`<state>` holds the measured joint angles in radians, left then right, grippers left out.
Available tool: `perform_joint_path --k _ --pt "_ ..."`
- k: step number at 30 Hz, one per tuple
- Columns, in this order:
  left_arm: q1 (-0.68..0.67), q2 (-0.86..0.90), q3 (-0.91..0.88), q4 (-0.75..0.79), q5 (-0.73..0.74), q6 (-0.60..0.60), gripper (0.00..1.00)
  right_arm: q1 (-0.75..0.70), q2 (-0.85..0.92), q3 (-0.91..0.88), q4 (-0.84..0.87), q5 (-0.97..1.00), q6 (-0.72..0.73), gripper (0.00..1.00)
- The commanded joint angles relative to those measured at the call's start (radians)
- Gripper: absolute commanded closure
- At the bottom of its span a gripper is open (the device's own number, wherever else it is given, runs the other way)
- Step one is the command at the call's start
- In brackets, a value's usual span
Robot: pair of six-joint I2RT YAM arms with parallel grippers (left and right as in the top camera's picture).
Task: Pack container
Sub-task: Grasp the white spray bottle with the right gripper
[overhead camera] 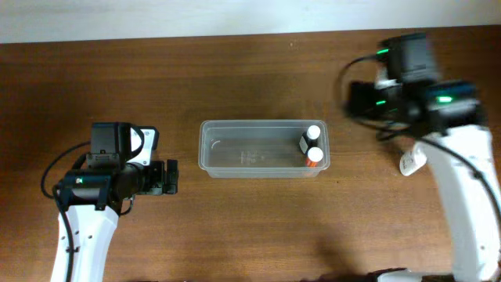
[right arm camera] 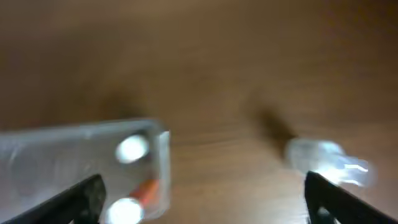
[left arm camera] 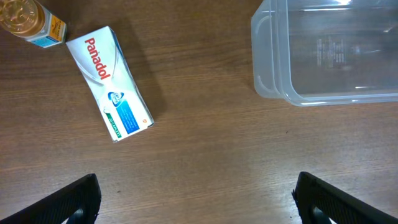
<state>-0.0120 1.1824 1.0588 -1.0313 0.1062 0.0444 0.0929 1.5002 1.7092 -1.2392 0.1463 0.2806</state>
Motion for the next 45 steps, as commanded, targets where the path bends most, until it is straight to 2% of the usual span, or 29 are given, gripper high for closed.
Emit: perform_joint_path --k 1,7,13,16,18,23,24,26,33,35,41,45 --pt "0.000 0.001 0.020 0.001 0.018 0.016 0.00 -0.167 0.014 0.003 -0.047 0.040 0.007 0.02" --pt "0.000 0.001 0.020 0.001 0.018 0.016 0.00 -0.385 0.121 -0.077 -0.072 -0.053 -0.068 0.01" --pt "0.000 0.001 0.020 0.001 0.018 0.016 0.00 -0.464 0.275 -0.152 -0.035 -0.093 -0.113 0.02" --pt "0.000 0.001 0.020 0.001 0.018 0.016 0.00 -0.467 0.352 -0.152 -0.013 -0.128 -0.151 0.06" --pt "0.000 0.001 0.020 0.001 0.018 0.016 0.00 -0.467 0.378 -0.152 -0.013 -0.128 -0.150 0.13" --pt "0.000 0.001 0.020 0.001 0.018 0.016 0.00 -0.467 0.393 -0.152 -0.013 -0.128 -0.150 0.48" --pt "0.000 0.001 0.020 0.001 0.018 0.016 0.00 -0.467 0.393 -0.151 -0.013 -0.128 -0.150 0.52" --pt "0.000 0.001 0.020 0.001 0.018 0.016 0.00 -0.467 0.393 -0.151 -0.013 -0.127 -0.150 0.52" --pt "0.000 0.001 0.020 0.001 0.018 0.016 0.00 -0.467 0.393 -0.151 -0.014 -0.127 -0.150 0.66" --pt "0.000 0.001 0.020 0.001 0.018 0.016 0.00 -0.467 0.393 -0.151 -0.014 -0.127 -0.150 0.74" --pt "0.000 0.001 0.020 0.000 0.018 0.016 0.00 -0.467 0.383 -0.145 -0.023 -0.128 -0.150 0.80" --pt "0.000 0.001 0.020 0.001 0.018 0.016 0.00 -0.461 0.343 -0.114 -0.060 -0.148 -0.150 0.81"
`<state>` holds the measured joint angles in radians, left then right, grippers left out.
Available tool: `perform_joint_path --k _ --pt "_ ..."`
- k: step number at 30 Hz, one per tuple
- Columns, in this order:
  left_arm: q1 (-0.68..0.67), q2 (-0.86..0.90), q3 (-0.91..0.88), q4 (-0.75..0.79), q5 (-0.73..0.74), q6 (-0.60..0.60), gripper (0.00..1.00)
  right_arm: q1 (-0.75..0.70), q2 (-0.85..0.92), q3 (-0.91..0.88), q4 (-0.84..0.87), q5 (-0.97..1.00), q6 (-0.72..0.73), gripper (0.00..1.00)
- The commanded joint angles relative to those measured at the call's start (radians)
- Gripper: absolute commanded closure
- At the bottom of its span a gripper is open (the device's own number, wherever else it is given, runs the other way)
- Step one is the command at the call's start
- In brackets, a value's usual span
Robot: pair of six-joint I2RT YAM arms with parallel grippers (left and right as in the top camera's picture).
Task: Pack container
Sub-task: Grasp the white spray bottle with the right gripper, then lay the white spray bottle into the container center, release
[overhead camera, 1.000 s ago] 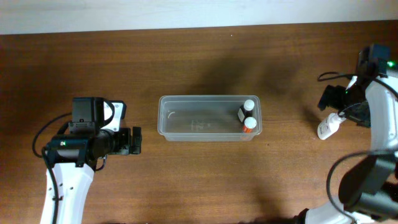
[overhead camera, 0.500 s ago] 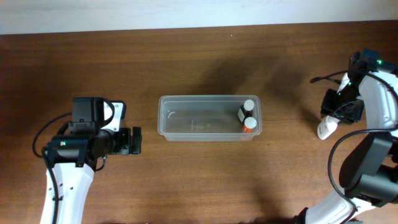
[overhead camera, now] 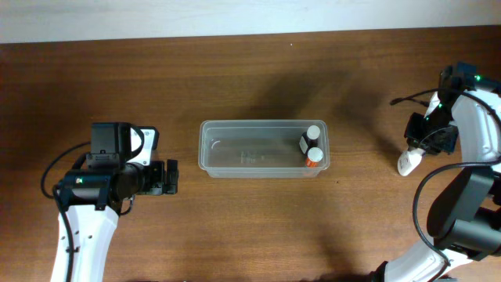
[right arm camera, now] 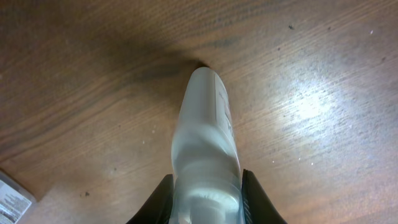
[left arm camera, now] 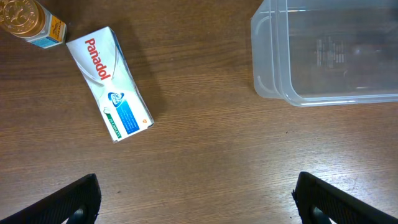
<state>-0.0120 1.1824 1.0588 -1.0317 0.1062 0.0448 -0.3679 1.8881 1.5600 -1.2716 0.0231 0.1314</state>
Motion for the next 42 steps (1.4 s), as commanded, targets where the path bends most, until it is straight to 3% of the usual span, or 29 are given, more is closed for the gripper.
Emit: perform_joint_path --k 1,7,13,21,34,42 --pt "0.000 0.001 0.020 0.001 0.018 0.016 0.00 0.005 -0.060 0.046 -0.043 -0.031 -0.001 0.81" --pt "0.000 0.001 0.020 0.001 0.018 0.016 0.00 0.154 -0.241 0.147 -0.177 -0.073 -0.032 0.81" --pt "0.000 0.001 0.020 0.002 0.018 0.016 0.00 0.445 -0.410 0.182 -0.163 -0.072 0.001 0.81" --pt "0.000 0.001 0.020 0.002 0.018 0.016 0.00 0.721 -0.330 0.181 -0.004 -0.057 0.122 0.82" --pt "0.000 0.001 0.020 0.002 0.018 0.016 0.00 0.743 -0.028 0.179 0.056 -0.057 0.165 0.85" --pt "0.000 0.001 0.020 0.001 0.018 0.016 0.00 0.743 0.034 0.179 0.104 -0.033 0.162 0.82"
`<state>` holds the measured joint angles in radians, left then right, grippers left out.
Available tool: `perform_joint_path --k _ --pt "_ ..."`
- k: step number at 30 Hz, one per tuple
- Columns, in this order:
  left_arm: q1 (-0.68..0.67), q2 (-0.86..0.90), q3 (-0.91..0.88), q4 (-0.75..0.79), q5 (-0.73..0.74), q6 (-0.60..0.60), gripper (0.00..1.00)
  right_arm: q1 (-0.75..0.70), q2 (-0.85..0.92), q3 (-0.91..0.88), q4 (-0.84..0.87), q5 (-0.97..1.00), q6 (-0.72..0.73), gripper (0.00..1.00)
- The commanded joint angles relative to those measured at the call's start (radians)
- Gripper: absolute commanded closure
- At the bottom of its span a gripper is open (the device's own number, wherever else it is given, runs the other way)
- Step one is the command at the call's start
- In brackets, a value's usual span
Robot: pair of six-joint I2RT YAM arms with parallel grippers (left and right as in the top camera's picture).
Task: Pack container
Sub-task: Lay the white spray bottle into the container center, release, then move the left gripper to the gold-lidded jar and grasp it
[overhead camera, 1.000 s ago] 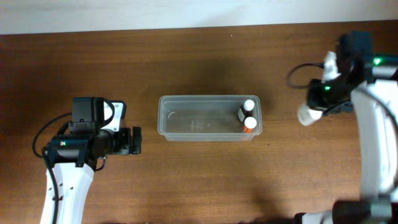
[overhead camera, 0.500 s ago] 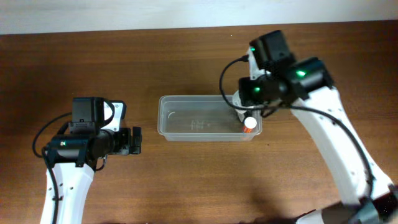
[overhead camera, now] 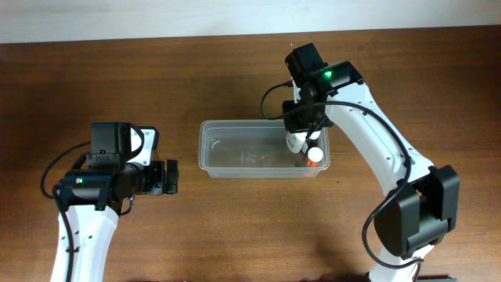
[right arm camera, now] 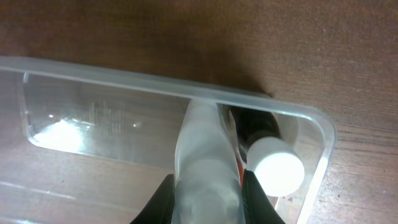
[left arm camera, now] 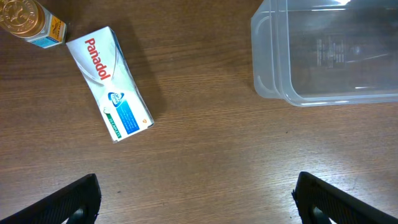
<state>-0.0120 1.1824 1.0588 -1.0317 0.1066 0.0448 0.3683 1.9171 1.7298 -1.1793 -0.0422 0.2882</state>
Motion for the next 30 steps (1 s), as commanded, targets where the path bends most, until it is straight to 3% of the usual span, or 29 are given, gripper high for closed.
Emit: perform_joint_path --k 1,3,5,14,23,26,27,30 --pt "0.000 0.001 0.020 0.002 0.018 0.016 0.00 0.006 0.005 0.009 0.014 0.032 0.005 0.76" --pt "0.000 0.001 0.020 0.002 0.018 0.016 0.00 0.006 0.005 0.009 0.011 0.032 0.005 0.61" --pt "0.000 0.001 0.020 0.001 0.018 0.016 0.00 0.006 0.005 0.009 0.005 0.032 0.005 0.57" --pt "0.000 0.001 0.020 0.001 0.018 0.016 0.00 0.006 -0.013 0.020 0.009 0.031 -0.040 0.57" --pt "0.000 0.001 0.020 -0.001 0.018 0.016 0.00 -0.049 -0.220 0.227 -0.114 0.158 0.007 0.54" --pt "0.000 0.001 0.020 -0.001 0.018 0.016 0.00 -0.139 -0.322 0.248 -0.158 0.201 0.060 0.36" --pt "0.000 0.001 0.020 -0.001 0.018 0.016 0.00 -0.193 -0.359 0.248 -0.176 0.195 0.070 0.21" --pt "0.000 0.001 0.020 0.001 0.018 0.016 0.00 -0.352 -0.410 0.247 -0.237 0.111 0.068 0.01"
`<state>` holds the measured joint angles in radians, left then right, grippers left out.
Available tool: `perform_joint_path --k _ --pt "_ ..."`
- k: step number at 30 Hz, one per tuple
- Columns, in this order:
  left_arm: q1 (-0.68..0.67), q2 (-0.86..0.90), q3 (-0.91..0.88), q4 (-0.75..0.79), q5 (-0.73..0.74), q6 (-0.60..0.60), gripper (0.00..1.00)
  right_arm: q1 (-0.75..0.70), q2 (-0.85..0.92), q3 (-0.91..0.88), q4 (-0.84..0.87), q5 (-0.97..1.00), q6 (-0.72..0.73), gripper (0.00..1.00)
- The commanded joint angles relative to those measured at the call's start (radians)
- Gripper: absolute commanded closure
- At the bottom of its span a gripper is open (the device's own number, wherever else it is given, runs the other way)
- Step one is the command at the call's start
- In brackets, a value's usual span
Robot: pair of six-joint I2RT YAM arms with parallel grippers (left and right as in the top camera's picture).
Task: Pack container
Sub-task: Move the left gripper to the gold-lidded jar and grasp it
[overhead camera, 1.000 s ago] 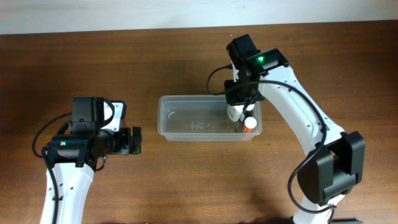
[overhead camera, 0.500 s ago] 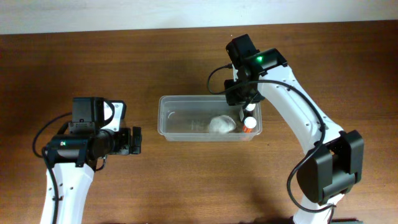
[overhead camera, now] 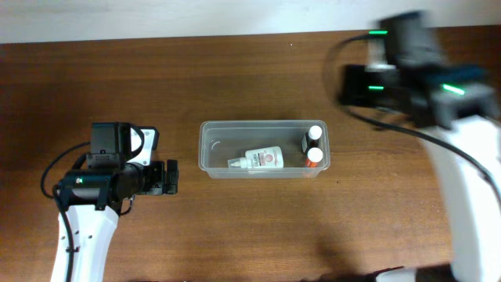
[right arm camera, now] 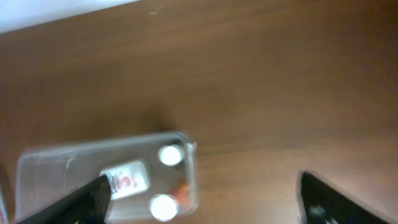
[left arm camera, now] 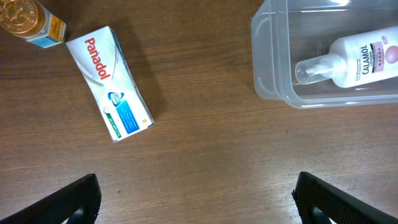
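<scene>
A clear plastic container (overhead camera: 205, 149) sits mid-table. Inside it a white Calamol lotion bottle (overhead camera: 258, 160) lies on its side, nozzle to the left, beside two small white-capped bottles (overhead camera: 313, 142) at the right end. The lotion bottle (left arm camera: 354, 57) also shows in the left wrist view. My right gripper (right arm camera: 202, 199) is open and empty, high above the table right of the container; the arm is blurred overhead. My left gripper (left arm camera: 196, 198) is open over bare table left of the container. A Panadol box (left arm camera: 109, 82) and a gold-lidded jar (left arm camera: 25, 18) lie near it.
The Panadol box and jar are hidden under the left arm (overhead camera: 117, 176) in the overhead view. The table's far edge meets a white wall (overhead camera: 235, 16). Bare wood lies in front of the container.
My right gripper was shut on the lotion bottle, over the container's right part. Now the bottle lies inside the container and the gripper is open, up and to the right.
My right arm was blurred at the far right, open, with the lotion bottle lying on the table. Then the gripper was shut on that bottle at the right edge. Then it held it over the container. Now the bottle rests inside. The left arm stayed still.
</scene>
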<state>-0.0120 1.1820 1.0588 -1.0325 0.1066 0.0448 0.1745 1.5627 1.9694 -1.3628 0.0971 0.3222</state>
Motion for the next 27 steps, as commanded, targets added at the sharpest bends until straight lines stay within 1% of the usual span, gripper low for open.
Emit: perform_joint_path --k 1,3,6,9,12,15,19,21,25,27 --pt "0.000 0.002 0.020 0.002 0.018 0.016 0.00 -0.215 -0.059 0.007 -0.080 -0.068 0.021 0.01" --pt "0.000 0.002 0.022 0.003 0.021 0.006 0.00 -0.304 -0.057 -0.002 -0.125 -0.138 -0.031 0.01" --pt "0.009 0.002 0.042 0.007 0.009 -0.078 0.00 -0.415 -0.058 -0.082 -0.169 -0.203 -0.114 0.01" --pt "0.062 0.015 0.109 0.006 -0.026 -0.151 0.00 -0.446 -0.058 -0.228 -0.174 -0.203 -0.144 0.01" --pt "0.126 0.068 0.194 0.011 -0.033 -0.166 0.00 -0.431 -0.058 -0.392 -0.128 -0.212 -0.180 0.01" --pt "0.182 0.179 0.314 -0.009 -0.082 -0.187 0.00 -0.422 -0.058 -0.556 -0.048 -0.229 -0.203 0.01" --pt "0.230 0.391 0.498 -0.021 -0.089 -0.191 0.00 -0.423 -0.058 -0.645 -0.004 -0.229 -0.211 0.02" --pt "0.245 0.513 0.572 -0.032 -0.105 -0.214 0.00 -0.423 -0.058 -0.650 0.000 -0.229 -0.211 0.01" --pt "0.257 0.658 0.599 -0.014 -0.154 -0.236 0.00 -0.423 -0.058 -0.649 0.002 -0.229 -0.211 0.01" --pt "0.263 0.729 0.599 -0.005 -0.156 -0.235 0.00 -0.423 -0.058 -0.649 0.002 -0.229 -0.211 0.01"
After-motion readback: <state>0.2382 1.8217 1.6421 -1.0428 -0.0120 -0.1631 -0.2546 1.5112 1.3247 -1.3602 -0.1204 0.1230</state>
